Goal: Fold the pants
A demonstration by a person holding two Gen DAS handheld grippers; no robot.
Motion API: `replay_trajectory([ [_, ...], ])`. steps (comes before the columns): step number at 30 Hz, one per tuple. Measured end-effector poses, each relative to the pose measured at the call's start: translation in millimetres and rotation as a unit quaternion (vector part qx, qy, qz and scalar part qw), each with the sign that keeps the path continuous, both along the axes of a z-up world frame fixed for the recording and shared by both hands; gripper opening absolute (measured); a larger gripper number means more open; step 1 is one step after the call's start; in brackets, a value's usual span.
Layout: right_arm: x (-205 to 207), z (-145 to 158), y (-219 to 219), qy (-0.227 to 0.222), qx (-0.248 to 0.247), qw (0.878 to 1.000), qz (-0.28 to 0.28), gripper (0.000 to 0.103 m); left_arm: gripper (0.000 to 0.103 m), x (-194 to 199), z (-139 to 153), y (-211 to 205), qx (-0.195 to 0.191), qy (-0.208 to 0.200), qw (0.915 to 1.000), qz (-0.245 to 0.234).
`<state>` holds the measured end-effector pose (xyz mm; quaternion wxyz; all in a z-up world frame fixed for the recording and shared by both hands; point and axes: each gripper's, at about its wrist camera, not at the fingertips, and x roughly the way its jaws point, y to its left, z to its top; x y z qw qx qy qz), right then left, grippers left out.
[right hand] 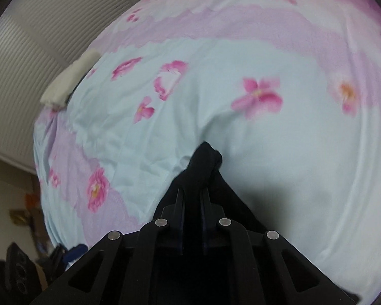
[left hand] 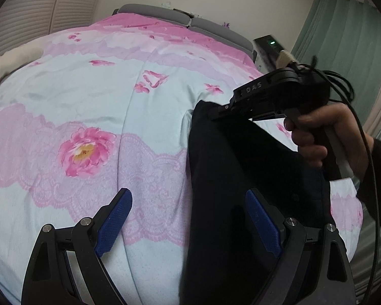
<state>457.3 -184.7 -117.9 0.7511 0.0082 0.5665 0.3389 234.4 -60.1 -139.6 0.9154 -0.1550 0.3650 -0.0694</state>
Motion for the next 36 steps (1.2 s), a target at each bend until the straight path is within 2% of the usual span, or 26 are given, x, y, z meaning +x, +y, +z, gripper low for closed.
replay_trajectory([
  [2, -9, 9, -2, -0.022, 0.002, 1.0, -0.011, 0.016, 0.091, -3, 2, 2, -0.003, 0.002, 1.0, 0.001],
  [4, -26, 30, -11, -0.06, -0.001, 0.998, -0.028, 0.028, 0.091, -7, 4, 3, -0.005, 0.004, 1.0, -0.001],
  [6, -58, 59, -37, -0.11, 0.012, 0.992, -0.066, 0.053, 0.091, -14, 5, 6, -0.015, 0.007, 0.9998, -0.007],
  [7, -77, 70, -54, -0.133, 0.018, 0.987, -0.093, 0.061, 0.091, -17, 4, 7, -0.018, 0.01, 0.9997, -0.01],
  [8, -97, 79, -71, -0.153, 0.026, 0.981, -0.117, 0.075, 0.091, -21, 3, 9, -0.024, 0.014, 0.9995, -0.012],
  [9, -120, 86, -89, -0.173, 0.033, 0.974, -0.143, 0.083, 0.092, -24, 1, 10, -0.03, 0.018, 0.9993, -0.013],
  [12, -196, 87, -152, -0.209, 0.03, 0.947, -0.242, 0.095, 0.092, -31, -8, 10, -0.053, 0.029, 0.9979, -0.022],
  [14, -240, 70, -190, -0.201, 0.031, 0.929, -0.31, 0.096, 0.092, -34, -12, 7, -0.056, 0.026, 0.9977, -0.029],
  [15, -257, 57, -206, -0.182, 0.04, 0.921, -0.343, 0.096, 0.092, -35, -13, 5, -0.054, 0.023, 0.9979, -0.03],
  [18, -284, 23, -230, -0.145, 0.061, 0.901, -0.405, 0.096, 0.092, -35, -15, -3, -0.058, 0.025, 0.9973, -0.036],
  [21, -293, -4, -246, -0.123, 0.087, 0.886, -0.438, 0.096, 0.092, -33, -15, -11, -0.067, 0.031, 0.9965, -0.041],
  [27, -286, -60, -262, -0.044, 0.181, 0.875, -0.446, 0.096, 0.092, -31, -27, -24, -0.061, 0.051, 0.9961, -0.038],
  [29, -285, -69, -265, -0.045, 0.21, 0.87, -0.444, 0.096, 0.092, -29, -31, -27, -0.062, 0.053, 0.9961, -0.035],
  [32, -278, -76, -257, -0.041, 0.242, 0.875, -0.418, 0.088, 0.091, -24, -37, -35, -0.077, 0.056, 0.9946, -0.041],
  [34, -270, -81, -254, -0.041, 0.246, 0.877, -0.411, 0.088, 0.09, -20, -41, -42, -0.082, 0.059, 0.9939, -0.044],
  [36, -264, -84, -251, -0.044, 0.266, 0.873, -0.406, 0.088, 0.089, -19, -42, -47, -0.079, 0.055, 0.9947, -0.036],
])
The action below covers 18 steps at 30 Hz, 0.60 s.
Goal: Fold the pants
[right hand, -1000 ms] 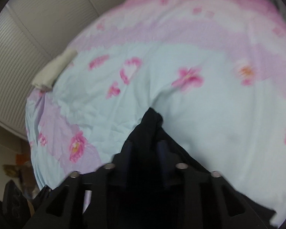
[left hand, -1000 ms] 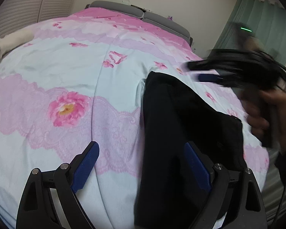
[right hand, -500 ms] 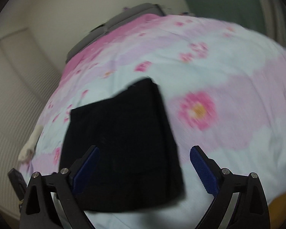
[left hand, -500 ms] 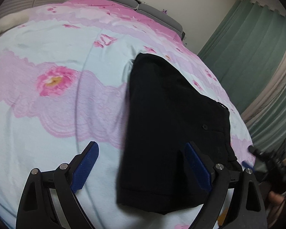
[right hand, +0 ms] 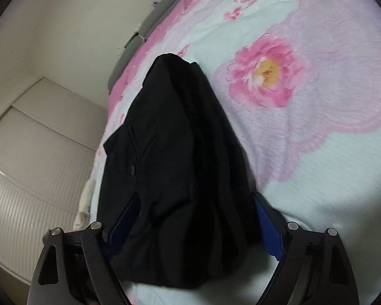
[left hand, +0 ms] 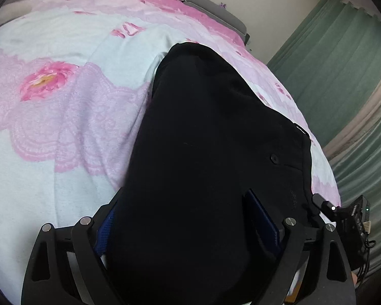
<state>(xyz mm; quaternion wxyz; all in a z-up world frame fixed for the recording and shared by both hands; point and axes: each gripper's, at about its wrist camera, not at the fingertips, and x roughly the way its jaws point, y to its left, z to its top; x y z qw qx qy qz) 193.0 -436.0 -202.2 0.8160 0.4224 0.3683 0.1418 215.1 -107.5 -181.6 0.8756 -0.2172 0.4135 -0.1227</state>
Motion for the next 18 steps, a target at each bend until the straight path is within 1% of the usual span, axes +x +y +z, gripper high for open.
replay_trajectory([
  [2, 7, -1, 4, -0.008, 0.016, 1.0, 0.011, 0.088, 0.085, -2, -1, -3, 0.0, -0.007, 1.0, 0.004],
  [3, 10, -2, 6, -0.007, 0.017, 1.0, 0.019, 0.088, 0.076, -4, 0, -3, -0.001, -0.01, 0.9999, 0.004],
  [4, 12, -1, 7, -0.006, 0.023, 0.999, 0.025, 0.088, 0.063, -6, 1, -3, -0.003, -0.014, 0.9999, 0.004],
  [5, 12, -1, 8, -0.007, 0.038, 0.999, 0.033, 0.08, 0.057, -8, 3, -2, -0.004, -0.016, 0.9999, 0.004],
  [6, 11, 0, 8, -0.006, 0.063, 0.997, 0.043, 0.057, 0.051, -11, 5, -1, -0.004, -0.016, 0.9999, 0.004],
  [7, 8, 2, 9, -0.009, 0.085, 0.995, 0.05, 0.045, 0.047, -12, 6, 0, -0.003, -0.014, 0.9999, 0.003],
  [8, 5, 6, 11, -0.018, 0.094, 0.994, 0.059, 0.042, 0.045, -12, 7, 0, 0.0, -0.014, 0.9999, 0.002],
  [9, 3, 11, 18, -0.024, 0.076, 0.995, 0.067, 0.042, 0.042, -11, 7, 0, 0.005, -0.014, 0.9999, 0.002],
  [11, 9, 7, 30, -0.007, 0.038, 0.996, 0.077, 0.043, 0.039, -9, 6, 0, 0.004, -0.012, 0.9999, 0.0],
  [12, 14, -1, 35, 0.012, 0.033, 0.996, 0.078, 0.049, 0.035, -9, 8, -1, 0.005, -0.016, 0.9999, -0.003],
  [13, 19, -11, 38, 0.028, 0.036, 0.996, 0.072, 0.049, 0.031, -11, 11, -1, 0.008, -0.02, 0.9997, -0.008],
  [14, 19, -12, 39, 0.028, 0.039, 0.997, 0.068, 0.048, 0.029, -12, 15, 0, 0.01, -0.023, 0.9996, -0.012],
  [15, 17, -8, 42, 0.024, 0.04, 0.996, 0.07, 0.043, 0.027, -13, 19, 2, 0.008, -0.024, 0.9996, -0.015],
  [18, 6, 21, 52, -0.004, 0.037, 0.997, 0.072, 0.037, 0.025, -13, 34, 13, -0.003, -0.023, 0.9996, -0.018],
])
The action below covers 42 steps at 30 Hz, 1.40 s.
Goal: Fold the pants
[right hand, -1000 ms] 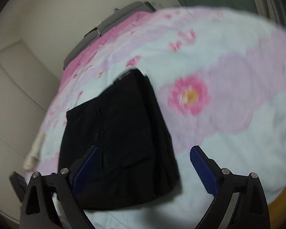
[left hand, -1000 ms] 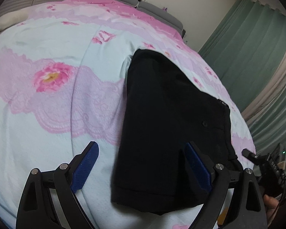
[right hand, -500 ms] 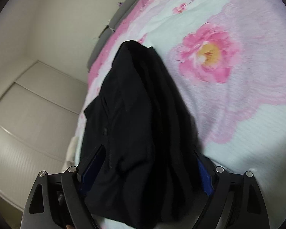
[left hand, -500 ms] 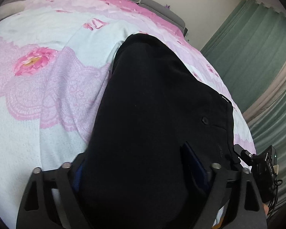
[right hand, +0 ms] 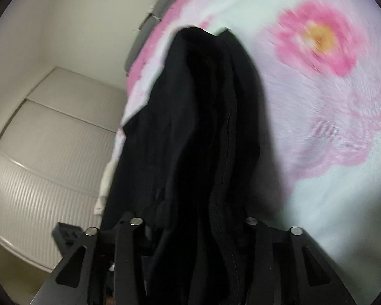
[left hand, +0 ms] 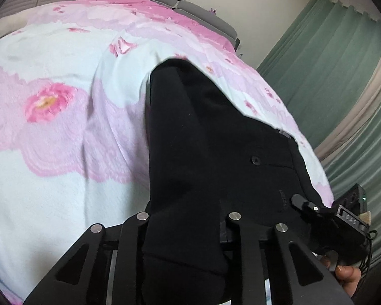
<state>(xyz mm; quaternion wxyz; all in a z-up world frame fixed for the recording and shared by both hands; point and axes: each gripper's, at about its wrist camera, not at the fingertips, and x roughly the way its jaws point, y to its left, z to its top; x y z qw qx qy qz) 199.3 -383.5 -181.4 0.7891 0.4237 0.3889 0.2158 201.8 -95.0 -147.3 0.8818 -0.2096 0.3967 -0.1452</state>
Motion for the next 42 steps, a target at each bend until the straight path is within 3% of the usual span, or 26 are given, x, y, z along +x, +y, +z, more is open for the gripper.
replay_trajectory([
  [8, -17, 83, 44, -0.072, -0.009, 0.997, 0.014, 0.035, 0.023, -16, 71, 50, -0.02, -0.038, 0.9991, -0.002],
  [11, -13, 114, 75, -0.097, -0.012, 0.995, 0.031, 0.035, 0.023, -17, 94, 85, -0.029, -0.051, 0.9982, 0.01],
  [16, 16, 166, 152, -0.136, -0.019, 0.988, 0.07, 0.035, 0.023, -14, 138, 168, -0.01, -0.083, 0.9956, 0.042],
  [22, 64, 214, 284, -0.17, -0.013, 0.977, 0.129, 0.035, 0.023, 1, 181, 299, 0.01, -0.106, 0.9895, 0.097],
  [27, 119, 237, 417, -0.193, 0.001, 0.966, 0.175, 0.035, 0.023, 28, 213, 427, 0.04, -0.13, 0.9789, 0.153],
  [32, 176, 250, 552, -0.221, 0.029, 0.953, 0.207, 0.035, 0.023, 68, 240, 548, 0.074, -0.151, 0.9695, 0.178],
  [37, 237, 226, 668, -0.21, 0.061, 0.949, 0.227, 0.035, 0.023, 96, 222, 636, 0.104, -0.163, 0.9612, 0.197],
  [39, 255, 209, 706, -0.205, 0.065, 0.948, 0.234, 0.035, 0.023, 106, 197, 670, 0.088, -0.171, 0.9611, 0.199],
  [42, 283, 167, 757, -0.174, 0.082, 0.95, 0.246, 0.035, 0.024, 112, 134, 717, 0.046, -0.142, 0.9618, 0.229],
])
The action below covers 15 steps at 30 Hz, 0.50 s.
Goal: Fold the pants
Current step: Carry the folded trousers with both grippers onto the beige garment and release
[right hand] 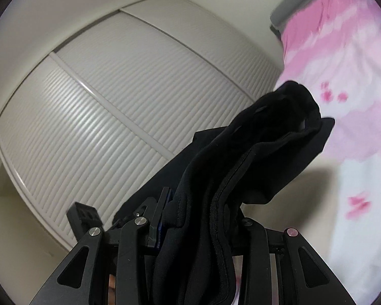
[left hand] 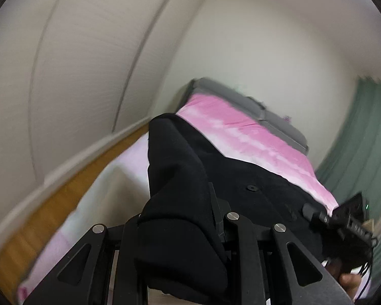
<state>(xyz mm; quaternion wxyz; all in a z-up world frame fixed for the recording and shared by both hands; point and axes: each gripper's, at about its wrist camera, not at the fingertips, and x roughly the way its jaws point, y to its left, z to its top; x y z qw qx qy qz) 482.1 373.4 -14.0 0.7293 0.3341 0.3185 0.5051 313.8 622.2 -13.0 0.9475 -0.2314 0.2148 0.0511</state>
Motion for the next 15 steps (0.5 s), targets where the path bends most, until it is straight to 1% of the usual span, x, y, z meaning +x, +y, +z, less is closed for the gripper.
replay_trajectory([
  [1, 0, -27, 19, 0.027, -0.012, 1.0, 0.006, 0.035, 0.024, 3, -23, 7, -0.001, 0.02, 0.9998, 0.007],
  [2, 2, -46, 28, 0.042, -0.032, 0.999, 0.008, 0.035, 0.024, 6, -46, 11, 0.002, 0.05, 0.9987, 0.012],
  [3, 3, -65, 38, 0.055, -0.052, 0.997, 0.011, 0.035, 0.025, 7, -63, 12, 0.007, 0.068, 0.9976, 0.013],
  [4, 2, -85, 45, 0.062, -0.073, 0.995, 0.013, 0.035, 0.027, 4, -77, 12, 0.015, 0.072, 0.9972, 0.014],
  [5, -1, -94, 47, 0.057, -0.084, 0.995, 0.011, 0.036, 0.029, 0, -86, 12, 0.019, 0.068, 0.9974, 0.015],
  [7, -7, -109, 44, 0.048, -0.086, 0.995, 0.003, 0.037, 0.038, -6, -95, 15, 0.007, 0.062, 0.9978, 0.019],
  [8, -8, -113, 44, 0.048, -0.087, 0.995, 0.003, 0.037, 0.04, -8, -96, 17, 0.004, 0.064, 0.9976, 0.024],
  [9, -9, -117, 44, 0.046, -0.094, 0.995, 0.001, 0.038, 0.044, -9, -99, 17, 0.006, 0.067, 0.9974, 0.027],
  [10, -15, -115, 30, 0.044, -0.099, 0.994, 0.0, 0.039, 0.048, -9, -102, 13, 0.016, 0.074, 0.9967, 0.031],
  [12, -15, -113, 24, 0.046, -0.114, 0.992, -0.005, 0.042, 0.053, -8, -99, 10, 0.027, 0.081, 0.9958, 0.035],
  [14, -19, -108, 19, 0.055, -0.126, 0.99, -0.009, 0.042, 0.059, -14, -93, 5, 0.036, 0.084, 0.9949, 0.043],
  [15, -14, -97, 10, 0.058, -0.135, 0.989, -0.011, 0.043, 0.069, -17, -88, 4, 0.048, 0.085, 0.994, 0.049],
])
